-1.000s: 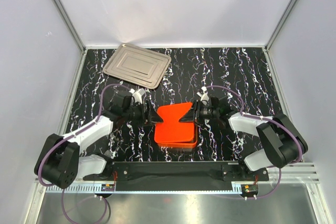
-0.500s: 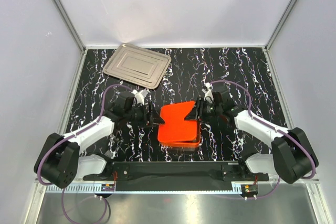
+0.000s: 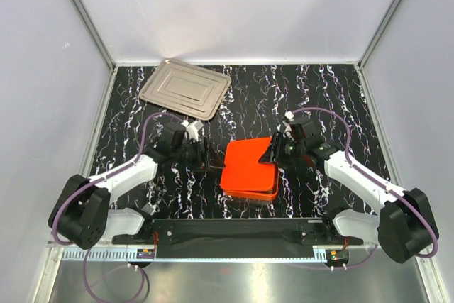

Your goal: Pack the chocolate

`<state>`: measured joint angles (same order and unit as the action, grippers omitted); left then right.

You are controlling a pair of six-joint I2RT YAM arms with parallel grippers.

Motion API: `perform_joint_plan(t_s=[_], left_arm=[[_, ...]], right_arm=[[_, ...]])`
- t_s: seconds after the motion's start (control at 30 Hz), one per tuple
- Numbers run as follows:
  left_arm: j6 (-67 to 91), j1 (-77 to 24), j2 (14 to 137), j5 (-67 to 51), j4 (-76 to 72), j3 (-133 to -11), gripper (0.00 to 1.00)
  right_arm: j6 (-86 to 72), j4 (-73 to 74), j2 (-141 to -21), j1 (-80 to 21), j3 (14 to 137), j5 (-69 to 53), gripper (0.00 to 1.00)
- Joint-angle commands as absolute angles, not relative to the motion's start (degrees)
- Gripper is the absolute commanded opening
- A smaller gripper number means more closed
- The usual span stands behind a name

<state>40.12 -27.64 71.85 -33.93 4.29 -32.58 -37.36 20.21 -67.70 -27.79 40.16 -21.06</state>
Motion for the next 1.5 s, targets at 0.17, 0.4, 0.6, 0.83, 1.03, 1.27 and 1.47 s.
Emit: perform_joint_plan(t_s=[0.17,0.4,0.6,0.83,1.03,1.27,1.47], left_arm=[[39.73,-30.14,74.35,-32.26,1.14,-37.09,0.74],[39.64,-32.34,76.46,-31.03,0.7,-39.11,0.74],[39.03,-32.96,78.48,-29.97,0.87,-40.34,0.74],[38.06,-33.05,82.35,-28.91,1.93,-45.17,0.74],[38.85,-34.1,84.29,-29.36,0.27,-45.97,0.73],[40.34,-36.03,85.34,-29.01,-2.72,-46.05,0.73],[40.96,-37.7,85.96,-28.21,-3.16,-46.49,0.72]], right_arm=[[-34.28,28.03,-66.19,-28.04,43.15,-9.94,0.5],[-35.07,29.26,-63.9,-28.04,42.63,-5.63,0.59],[-34.63,32.08,-64.16,-28.04,43.59,-0.8,0.63],[-36.12,33.75,-64.25,-28.04,43.95,1.49,0.64],[-37.44,30.94,-63.81,-28.04,41.23,0.18,0.64],[-39.37,24.88,-64.07,-28.04,36.83,-3.69,0.61],[-40.6,18.9,-62.32,-28.04,33.67,-6.68,0.57]])
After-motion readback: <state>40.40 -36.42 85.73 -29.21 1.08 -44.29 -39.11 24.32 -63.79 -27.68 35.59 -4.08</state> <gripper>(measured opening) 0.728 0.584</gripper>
